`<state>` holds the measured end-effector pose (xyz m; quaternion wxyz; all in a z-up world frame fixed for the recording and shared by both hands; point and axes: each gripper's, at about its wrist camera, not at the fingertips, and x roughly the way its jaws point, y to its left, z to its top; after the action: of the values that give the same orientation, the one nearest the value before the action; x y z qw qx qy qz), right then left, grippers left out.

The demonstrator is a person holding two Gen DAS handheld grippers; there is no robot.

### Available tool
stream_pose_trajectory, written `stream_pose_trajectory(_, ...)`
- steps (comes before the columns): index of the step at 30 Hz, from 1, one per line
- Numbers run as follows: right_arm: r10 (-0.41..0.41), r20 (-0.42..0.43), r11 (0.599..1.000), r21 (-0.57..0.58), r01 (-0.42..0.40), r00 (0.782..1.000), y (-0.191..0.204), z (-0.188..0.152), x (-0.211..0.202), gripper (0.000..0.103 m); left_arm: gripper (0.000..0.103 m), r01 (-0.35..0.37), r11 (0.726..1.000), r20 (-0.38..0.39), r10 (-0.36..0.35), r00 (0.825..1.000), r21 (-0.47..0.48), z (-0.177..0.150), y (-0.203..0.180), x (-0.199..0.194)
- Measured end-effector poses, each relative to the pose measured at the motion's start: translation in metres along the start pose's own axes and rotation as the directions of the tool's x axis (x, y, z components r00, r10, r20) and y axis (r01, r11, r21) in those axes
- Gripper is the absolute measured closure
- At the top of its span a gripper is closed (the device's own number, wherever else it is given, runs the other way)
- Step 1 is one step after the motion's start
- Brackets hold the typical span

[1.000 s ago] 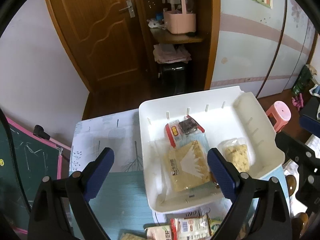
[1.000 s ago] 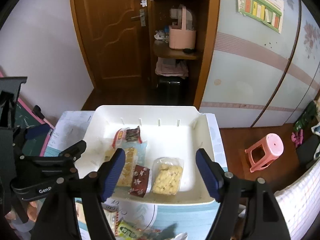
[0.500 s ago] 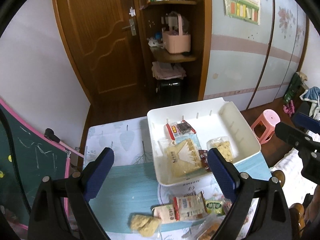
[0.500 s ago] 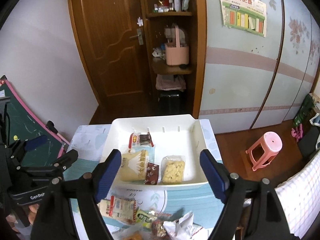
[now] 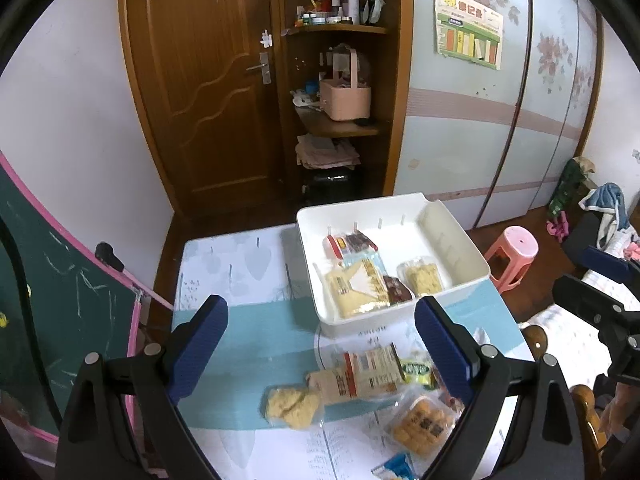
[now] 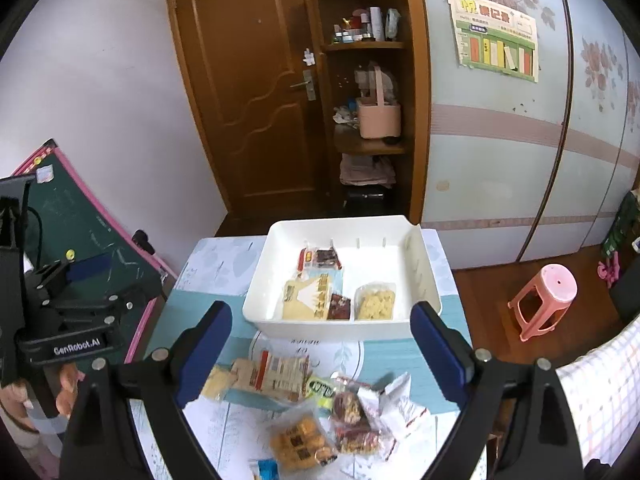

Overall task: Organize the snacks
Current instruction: 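Withdraw both tools from the bin back toward the remaining snacks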

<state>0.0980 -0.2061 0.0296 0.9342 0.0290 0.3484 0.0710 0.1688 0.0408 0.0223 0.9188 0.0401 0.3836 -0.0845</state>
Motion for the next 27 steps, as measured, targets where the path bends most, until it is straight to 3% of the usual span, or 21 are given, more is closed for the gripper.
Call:
stream_pose_trajectory(7,0.016,-0.009,1.000,0.003,-0.016,1.000,0.003,-0.043,-0.016,0.012,0.009,0.058,0.998,-0.022,-0.059,0.998,-0.013,-0.042,-0.001,-0.011)
stream_pose_trajectory(19,-0.027,-0.031,0.999,-0.034,0.026,0.999,0.005,-0.123,-0.030,0.011,0.009,0.129,0.991,-0.054,-0.130,0.990,-0.022,-0.121,-0.019,-0.008)
stream_pose_trajectory(27,-0.082,-0.182,0.990,-0.126,0.060,0.980,0.007,-0.183,-0.004,0.011,0.009,0.126,0.987,-0.133,-0.113,0.985,0.095,-0.179,-0.049,0.019)
